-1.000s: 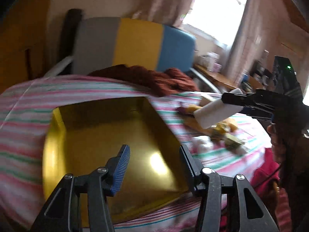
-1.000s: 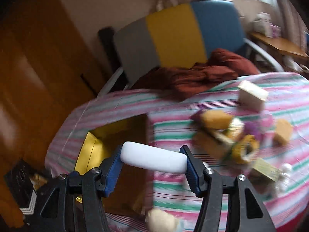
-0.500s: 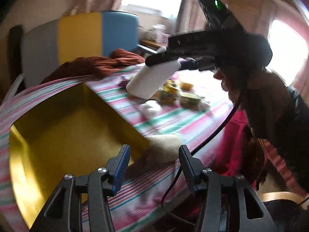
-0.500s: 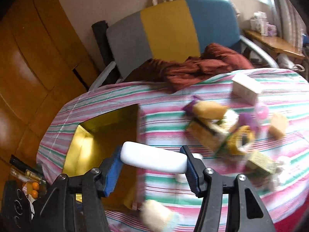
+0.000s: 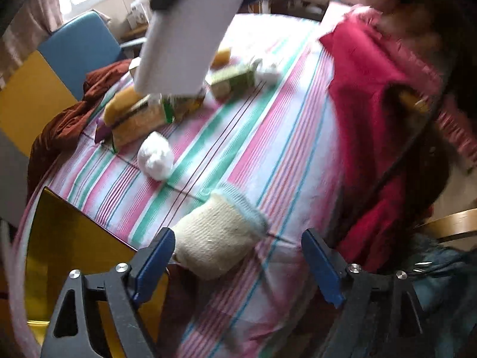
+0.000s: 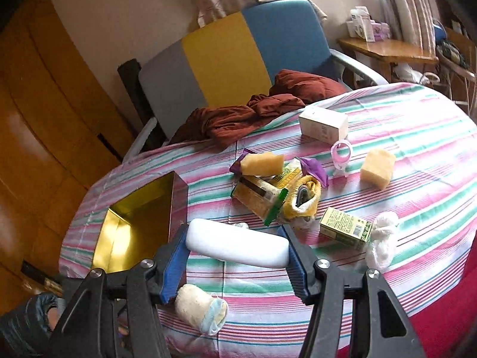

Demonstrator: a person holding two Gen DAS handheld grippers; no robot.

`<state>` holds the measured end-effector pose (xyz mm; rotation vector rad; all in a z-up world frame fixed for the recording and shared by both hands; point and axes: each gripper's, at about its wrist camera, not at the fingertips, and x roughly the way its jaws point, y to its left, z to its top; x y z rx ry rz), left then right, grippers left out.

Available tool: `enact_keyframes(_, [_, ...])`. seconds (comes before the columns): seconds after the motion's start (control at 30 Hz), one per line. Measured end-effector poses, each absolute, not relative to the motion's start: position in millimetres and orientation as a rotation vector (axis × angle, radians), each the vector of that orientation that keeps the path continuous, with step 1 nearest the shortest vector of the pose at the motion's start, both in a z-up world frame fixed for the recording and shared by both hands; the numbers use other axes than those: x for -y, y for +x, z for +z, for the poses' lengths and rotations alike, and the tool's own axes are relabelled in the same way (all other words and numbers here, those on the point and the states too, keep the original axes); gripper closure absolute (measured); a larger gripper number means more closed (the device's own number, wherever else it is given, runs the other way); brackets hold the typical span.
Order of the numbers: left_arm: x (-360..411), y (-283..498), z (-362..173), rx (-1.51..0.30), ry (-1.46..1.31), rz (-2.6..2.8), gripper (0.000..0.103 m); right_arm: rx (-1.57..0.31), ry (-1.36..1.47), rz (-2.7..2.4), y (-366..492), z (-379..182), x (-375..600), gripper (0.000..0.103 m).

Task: Organize objects
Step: 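Carry the knitted roll and white block over the gold tray with both grippers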

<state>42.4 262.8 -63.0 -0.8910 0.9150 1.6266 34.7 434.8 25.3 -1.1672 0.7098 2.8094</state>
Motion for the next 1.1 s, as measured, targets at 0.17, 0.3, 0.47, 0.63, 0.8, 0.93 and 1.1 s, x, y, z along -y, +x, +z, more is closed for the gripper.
enact_keyframes(0.17, [-275.8,36.8,-74.6,-0.952,-0.917,1.705,0.023,-0.748,-1.152,2.822,34.6,22.3,-441.9,0.043])
enact_keyframes(0.3, [-277.1,26.0,-70.4,-0.901,-0.921,1.750,0.039,-0.759,-1.149,2.825,34.4,20.6,-442.6,0.043])
enact_keyframes(0.47, [-272.9,22.4,-66.4,-0.800,-0.901,1.786,0.043,-0.777,-1.128,2.813,36.0,19.7,-446.0,0.043])
enact_keyframes(0.63, [-257.4,18.2,-43.7,-0.583,-0.885,1.826,0.043,-0.765,-1.073,2.821,38.7,32.3,-448.5,0.043])
enact_keyframes(0.8, [-222.0,10.7,-2.1,-0.336,-0.853,1.889,0.043,-0.753,-1.056,2.849,32.2,43.8,-440.1,0.043])
enact_keyframes(0.93, [-165.7,-6.7,27.7,-0.176,-0.836,2.028,0.043,-0.724,-1.112,2.905,9.4,46.3,-411.8,0.043])
enact_keyframes(1.1, [-97.8,-34.4,29.7,-0.105,-0.903,2.261,0.042,-0.717,-1.289,2.995,-38.8,36.1,-355.6,0.043])
